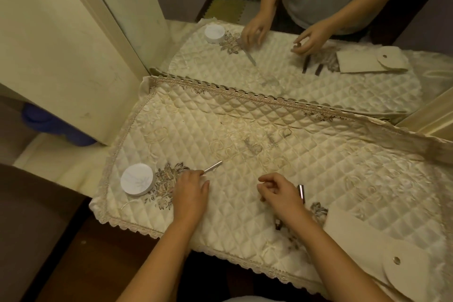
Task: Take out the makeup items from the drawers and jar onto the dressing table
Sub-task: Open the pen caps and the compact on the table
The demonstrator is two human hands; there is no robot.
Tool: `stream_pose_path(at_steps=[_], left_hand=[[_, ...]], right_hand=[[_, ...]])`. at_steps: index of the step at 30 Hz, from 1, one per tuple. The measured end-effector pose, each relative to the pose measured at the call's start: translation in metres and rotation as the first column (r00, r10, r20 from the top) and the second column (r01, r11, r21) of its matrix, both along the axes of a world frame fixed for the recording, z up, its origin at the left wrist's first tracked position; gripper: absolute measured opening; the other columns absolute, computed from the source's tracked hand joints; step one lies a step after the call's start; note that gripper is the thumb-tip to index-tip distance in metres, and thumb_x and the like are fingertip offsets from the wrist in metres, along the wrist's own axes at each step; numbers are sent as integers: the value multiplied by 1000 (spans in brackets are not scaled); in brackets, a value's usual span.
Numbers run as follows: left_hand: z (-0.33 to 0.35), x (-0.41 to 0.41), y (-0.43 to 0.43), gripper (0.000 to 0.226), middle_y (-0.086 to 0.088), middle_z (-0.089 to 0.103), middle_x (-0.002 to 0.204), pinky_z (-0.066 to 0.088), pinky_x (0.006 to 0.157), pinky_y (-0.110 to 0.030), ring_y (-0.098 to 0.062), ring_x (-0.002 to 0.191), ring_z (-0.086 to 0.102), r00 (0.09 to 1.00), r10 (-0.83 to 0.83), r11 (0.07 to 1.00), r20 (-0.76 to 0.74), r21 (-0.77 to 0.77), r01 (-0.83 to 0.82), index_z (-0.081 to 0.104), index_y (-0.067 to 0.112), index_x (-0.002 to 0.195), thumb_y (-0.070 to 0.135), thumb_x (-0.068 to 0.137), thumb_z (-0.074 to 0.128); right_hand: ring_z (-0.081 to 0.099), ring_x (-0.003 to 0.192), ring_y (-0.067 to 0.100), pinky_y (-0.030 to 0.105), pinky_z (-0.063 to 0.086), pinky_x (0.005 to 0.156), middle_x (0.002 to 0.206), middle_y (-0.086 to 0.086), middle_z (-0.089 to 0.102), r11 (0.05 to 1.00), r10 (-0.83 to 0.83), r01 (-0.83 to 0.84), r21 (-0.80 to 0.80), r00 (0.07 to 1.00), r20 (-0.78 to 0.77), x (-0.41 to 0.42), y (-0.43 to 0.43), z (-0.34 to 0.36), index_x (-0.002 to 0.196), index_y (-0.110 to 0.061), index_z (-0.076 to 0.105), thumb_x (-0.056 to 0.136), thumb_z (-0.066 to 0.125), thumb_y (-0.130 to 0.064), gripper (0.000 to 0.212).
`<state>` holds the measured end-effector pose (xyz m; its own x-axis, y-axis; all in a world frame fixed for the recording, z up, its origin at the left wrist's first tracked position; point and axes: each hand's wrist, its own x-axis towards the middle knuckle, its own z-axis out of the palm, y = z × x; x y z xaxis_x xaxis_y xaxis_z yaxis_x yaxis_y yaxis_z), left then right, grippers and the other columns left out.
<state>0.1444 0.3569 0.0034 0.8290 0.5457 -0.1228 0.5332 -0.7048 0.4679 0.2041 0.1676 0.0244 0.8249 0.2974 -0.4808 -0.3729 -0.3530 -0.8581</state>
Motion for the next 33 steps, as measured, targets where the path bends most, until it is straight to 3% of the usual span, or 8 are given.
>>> stream_pose_path(at_steps=[6, 12, 14, 17, 21, 26, 30, 33], left_hand=[[-8, 10, 60, 19, -12, 60, 101, 43, 80, -41, -31, 95, 52, 964, -218, 972, -155, 53, 229, 59, 8, 95, 21, 82, 60], [-1, 22, 84, 21, -11, 62, 106, 45, 79, -35, -27, 96, 57, 874, -455, 886, -168, -181, 426, 59, 12, 103, 24, 88, 51], [6, 22, 90, 23, -8, 64, 109, 43, 75, -24, -21, 96, 58, 877, -464, 853, -124, -331, 404, 60, 13, 108, 22, 89, 51], [14, 18, 97, 21, 0, 67, 92, 40, 53, -1, 1, 67, 58, 891, -449, 748, -64, -571, 337, 64, 11, 105, 16, 86, 56], [17, 11, 99, 12, 4, 60, 72, 54, 65, -31, -9, 59, 59, 880, -472, 575, -55, -776, 259, 64, 24, 86, 14, 84, 59], [22, 11, 93, 11, 3, 56, 72, 40, 53, -8, -7, 64, 53, 816, -577, 511, -20, -789, 341, 57, 21, 90, 13, 89, 50], [29, 16, 81, 6, 2, 61, 76, 46, 62, -19, -5, 65, 59, 882, -469, 429, -47, -885, 180, 54, 17, 92, 17, 91, 48], [33, 20, 70, 12, 1, 58, 69, 41, 50, -16, -2, 51, 50, 924, -383, 431, -16, -887, 164, 55, 13, 88, 19, 93, 46]], right_hand=[[61, 61, 12, 14, 47, 52, 75, 6, 63, 988, -155, 155, -13, 977, -149, -16, 69, -10, 96, -6, 60, 85, 57, -8, 11], [60, 65, 22, 24, 43, 54, 78, 13, 66, 929, -370, 366, -54, 915, -163, -28, 120, -11, 101, -2, 59, 86, 56, -11, 18], [60, 65, 21, 24, 43, 56, 83, 13, 67, 896, -442, 441, -47, 882, -160, -32, 130, -10, 101, -3, 59, 87, 56, -13, 17], [60, 65, 17, 23, 42, 55, 86, 8, 69, 865, -498, 502, -18, 852, -165, -36, 139, -3, 99, -4, 62, 88, 55, -20, 20], [56, 63, 11, 20, 40, 52, 81, 1, 67, 824, -557, 566, 16, 815, -163, -35, 141, 4, 96, -8, 65, 87, 57, -23, 20], [47, 52, 8, 13, 37, 41, 65, 4, 53, 753, -587, 638, 157, 761, -276, -31, 139, 8, 81, -5, 60, 85, 59, -11, 7], [48, 53, 8, 13, 40, 46, 66, 5, 56, 792, -534, 581, 188, 809, -246, -29, 135, 12, 79, -10, 61, 83, 61, -9, 4], [53, 58, 10, 17, 43, 53, 70, 6, 60, 820, -503, 537, 198, 841, -199, -28, 134, 15, 81, -15, 63, 80, 63, -6, 9]])
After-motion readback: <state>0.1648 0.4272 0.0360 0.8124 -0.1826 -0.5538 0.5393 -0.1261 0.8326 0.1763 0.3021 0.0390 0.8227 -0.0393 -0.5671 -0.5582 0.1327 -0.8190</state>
